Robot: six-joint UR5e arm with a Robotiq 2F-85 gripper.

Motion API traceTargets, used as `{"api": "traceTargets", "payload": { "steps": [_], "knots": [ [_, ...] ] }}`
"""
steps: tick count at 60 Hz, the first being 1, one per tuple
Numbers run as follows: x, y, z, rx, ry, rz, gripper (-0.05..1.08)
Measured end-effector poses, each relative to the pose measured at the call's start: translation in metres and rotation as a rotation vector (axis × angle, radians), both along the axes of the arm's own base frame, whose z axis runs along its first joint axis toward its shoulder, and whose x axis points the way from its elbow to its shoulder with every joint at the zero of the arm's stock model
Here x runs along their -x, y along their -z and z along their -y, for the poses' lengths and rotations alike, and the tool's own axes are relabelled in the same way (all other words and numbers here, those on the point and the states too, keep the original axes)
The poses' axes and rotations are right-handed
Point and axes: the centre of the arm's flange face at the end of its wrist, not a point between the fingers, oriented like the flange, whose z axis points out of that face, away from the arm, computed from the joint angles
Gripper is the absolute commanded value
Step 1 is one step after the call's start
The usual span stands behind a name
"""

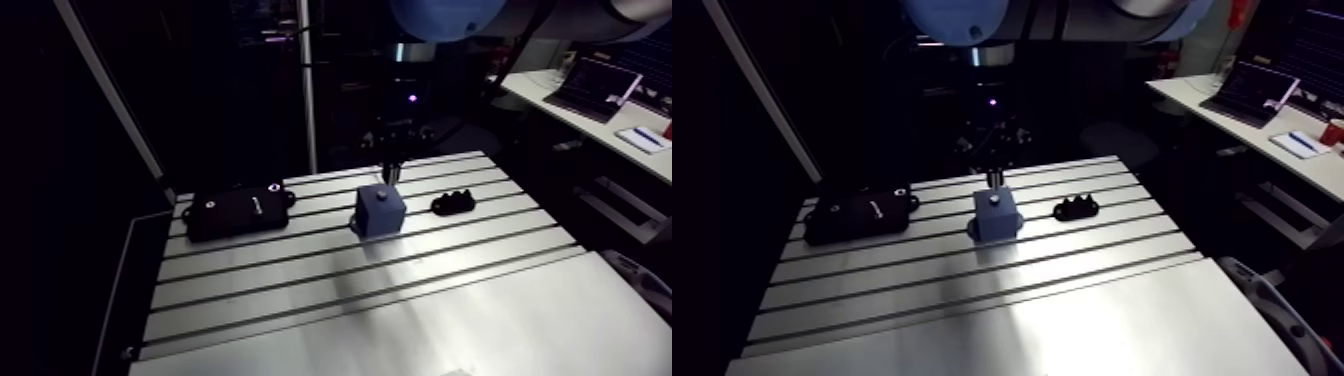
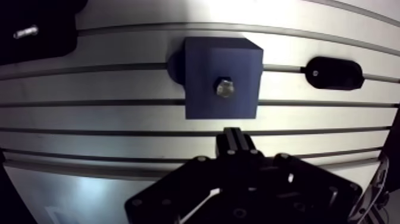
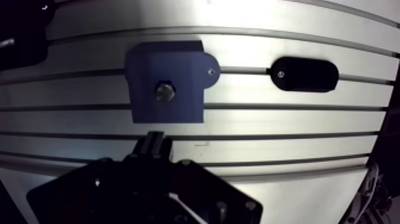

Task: Pick up the M10 bolt and insert it into the hex recess until seated.

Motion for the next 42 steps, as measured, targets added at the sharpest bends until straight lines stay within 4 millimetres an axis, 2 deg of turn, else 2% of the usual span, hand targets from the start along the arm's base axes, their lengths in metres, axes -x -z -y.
{"api": "traceTargets", "payload": {
  "steps": [42],
  "knots": [
    [0.003, 0.017, 0.001, 0.001, 0.001, -0.027, 1.08]
  ]
}}
